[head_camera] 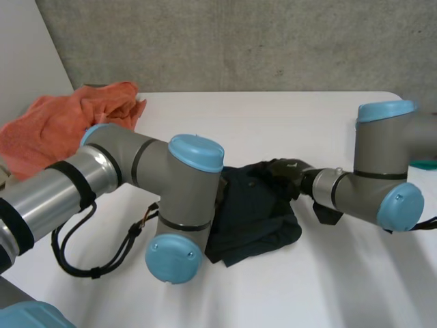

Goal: Fold the laundry.

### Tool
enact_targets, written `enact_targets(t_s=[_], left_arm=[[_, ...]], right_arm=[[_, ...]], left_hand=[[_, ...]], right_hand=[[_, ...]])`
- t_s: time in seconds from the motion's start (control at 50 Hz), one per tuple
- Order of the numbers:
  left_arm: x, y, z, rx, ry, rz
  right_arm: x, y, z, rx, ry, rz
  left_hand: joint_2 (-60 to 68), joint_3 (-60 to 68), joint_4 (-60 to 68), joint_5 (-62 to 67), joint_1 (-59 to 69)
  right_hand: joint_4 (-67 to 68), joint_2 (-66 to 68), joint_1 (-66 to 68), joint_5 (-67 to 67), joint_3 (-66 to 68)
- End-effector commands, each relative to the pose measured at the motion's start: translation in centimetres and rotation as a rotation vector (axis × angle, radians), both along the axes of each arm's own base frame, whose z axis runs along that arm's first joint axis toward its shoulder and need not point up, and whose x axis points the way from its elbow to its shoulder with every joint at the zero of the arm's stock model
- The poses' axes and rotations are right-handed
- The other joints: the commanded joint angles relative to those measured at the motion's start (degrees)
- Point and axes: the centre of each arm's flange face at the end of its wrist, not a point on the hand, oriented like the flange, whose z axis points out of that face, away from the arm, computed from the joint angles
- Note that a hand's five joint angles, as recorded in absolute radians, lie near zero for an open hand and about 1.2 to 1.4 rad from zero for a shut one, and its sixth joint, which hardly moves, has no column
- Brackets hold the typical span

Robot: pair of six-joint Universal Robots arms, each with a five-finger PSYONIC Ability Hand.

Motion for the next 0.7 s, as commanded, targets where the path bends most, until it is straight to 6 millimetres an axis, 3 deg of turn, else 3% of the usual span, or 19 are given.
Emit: enact_targets(t_s=[0.02, 0.12, 0.18, 0.22, 0.28, 0.36, 0.42, 0.52, 0.64, 0.7], left_arm=[[1.0, 0.3, -1.9, 0.031, -0.09, 0.003], [0.9, 0.1, -0.9, -0.004, -0.062, 0.016], [0.5, 0.3, 2.1, -0.06, 0.004, 0.009], [0.6, 0.5, 4.7, -0.103, 0.058, 0.005], [0.7, 0.9, 6.8, -0.14, 0.102, 0.0], [1.1, 1.8, 10.5, -0.202, 0.195, -0.05], [1.3, 2.4, 11.6, -0.208, 0.224, -0.095], [2.1, 2.5, 13.2, -0.197, 0.272, -0.181], [3.4, 1.0, 12.3, -0.123, 0.304, -0.189], [3.6, 0.9, 11.9, -0.086, 0.328, -0.182]], right_arm=[[-0.2, 0.8, -1.5, -0.053, 0.119, 0.056], [-0.1, 0.8, -0.6, -0.181, 0.189, 0.049], [-0.2, 0.7, 1.2, -0.266, 0.175, 0.034], [-0.5, 0.9, 3.8, -0.364, 0.147, 0.014], [-1.0, 1.6, 6.1, -0.454, 0.113, -0.006], [-1.2, 3.2, 7.0, -0.549, 0.072, -0.006], [-1.7, 5.1, 7.3, -0.601, 0.054, 0.003], [-2.7, 8.5, 5.6, -0.592, 0.069, 0.033], [-3.4, 12.2, 1.5, -0.526, 0.065, 0.108], [-3.4, 12.5, 0.8, -0.543, 0.052, 0.12]], left_hand=[[-0.19, -0.48, 0.04, -1.26, 0.77], [-0.19, -0.48, 0.04, -1.26, 0.77], [-0.02, -0.31, 0.21, -1.09, 0.93], [-0.52, -0.81, -0.29, -1.59, 0.43], [-1.03, -1.32, -0.8, -2.1, -0.08], [-1.19, -1.49, -0.97, -2.27, -0.24], [-1.2, -1.49, -0.97, -2.27, -0.24], [-0.86, -1.15, -0.63, -1.93, 0.09], [-0.36, -0.65, -0.13, -1.43, 0.6], [-0.35, -0.65, -0.13, -1.43, 0.6]], right_hand=[[-1.96, -2.63, -3.66, -2.98, -1.82], [-1.96, -2.63, -3.66, -2.98, -1.82], [-1.96, -2.63, -3.66, -2.98, -1.82], [-1.96, -2.63, -3.66, -2.98, -1.82], [-1.96, -2.63, -3.66, -2.98, -1.82], [-1.96, -2.63, -3.66, -2.98, -1.82], [-1.96, -2.63, -3.66, -2.98, -1.82], [-1.96, -2.63, -3.66, -2.98, -1.82], [-1.96, -2.63, -3.66, -2.98, -1.82], [-1.96, -2.63, -3.66, -2.98, -1.82]])
